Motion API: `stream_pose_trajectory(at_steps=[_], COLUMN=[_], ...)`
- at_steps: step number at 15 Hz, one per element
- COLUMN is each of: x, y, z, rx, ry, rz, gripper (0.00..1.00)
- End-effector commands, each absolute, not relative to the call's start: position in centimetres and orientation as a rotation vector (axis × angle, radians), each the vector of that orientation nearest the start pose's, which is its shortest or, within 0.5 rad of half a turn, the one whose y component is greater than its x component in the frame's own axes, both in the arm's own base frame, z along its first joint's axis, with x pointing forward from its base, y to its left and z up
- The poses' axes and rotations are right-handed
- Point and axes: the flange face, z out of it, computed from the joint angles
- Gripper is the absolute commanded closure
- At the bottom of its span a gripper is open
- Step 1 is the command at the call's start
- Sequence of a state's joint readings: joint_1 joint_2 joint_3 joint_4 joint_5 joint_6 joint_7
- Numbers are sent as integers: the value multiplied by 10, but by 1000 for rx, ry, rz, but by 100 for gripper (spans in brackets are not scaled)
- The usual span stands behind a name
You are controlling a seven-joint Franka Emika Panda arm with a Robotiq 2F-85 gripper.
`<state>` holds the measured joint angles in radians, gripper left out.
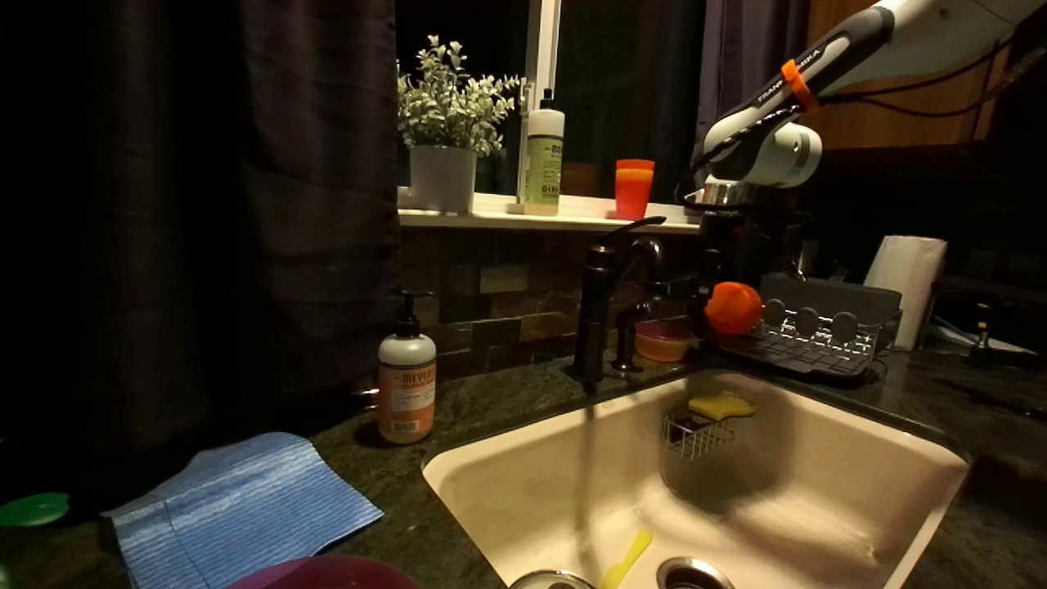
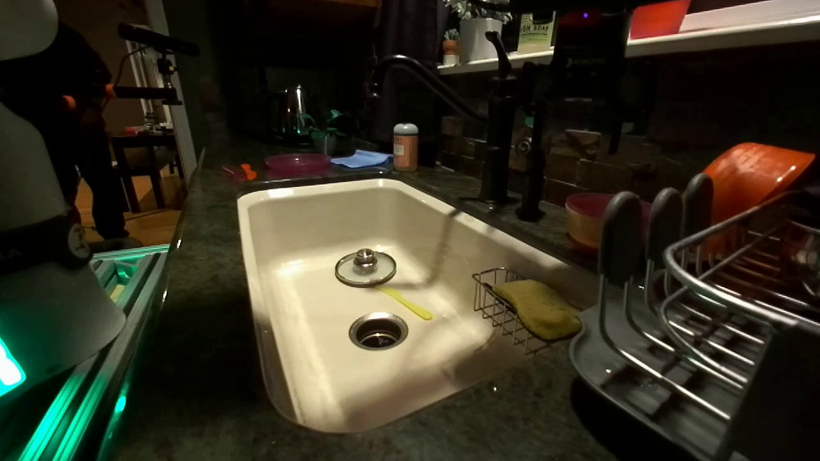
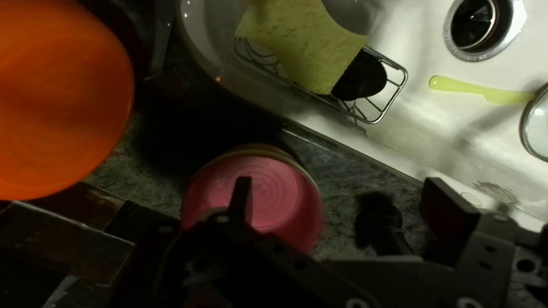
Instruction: Take the two bowls off of the plate rack and put them on the green bowl
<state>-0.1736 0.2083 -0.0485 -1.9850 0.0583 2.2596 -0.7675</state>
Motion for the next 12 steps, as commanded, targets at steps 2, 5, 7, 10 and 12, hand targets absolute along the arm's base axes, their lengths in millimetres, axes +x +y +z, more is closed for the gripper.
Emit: stream_pose_trajectory(at_steps=[2,5,7,10,12], x=[552,534,525,516,515], y=[-152,-180,-208,-253,-280], z=[409,436,450,461,460], rx=[-3045,-3063,-3067,-3016,-2949], ry=[-591,-428,-341,-250,-214], rz=[-98,-125,-158,-252,-322], gripper=[0,0,0,0,0])
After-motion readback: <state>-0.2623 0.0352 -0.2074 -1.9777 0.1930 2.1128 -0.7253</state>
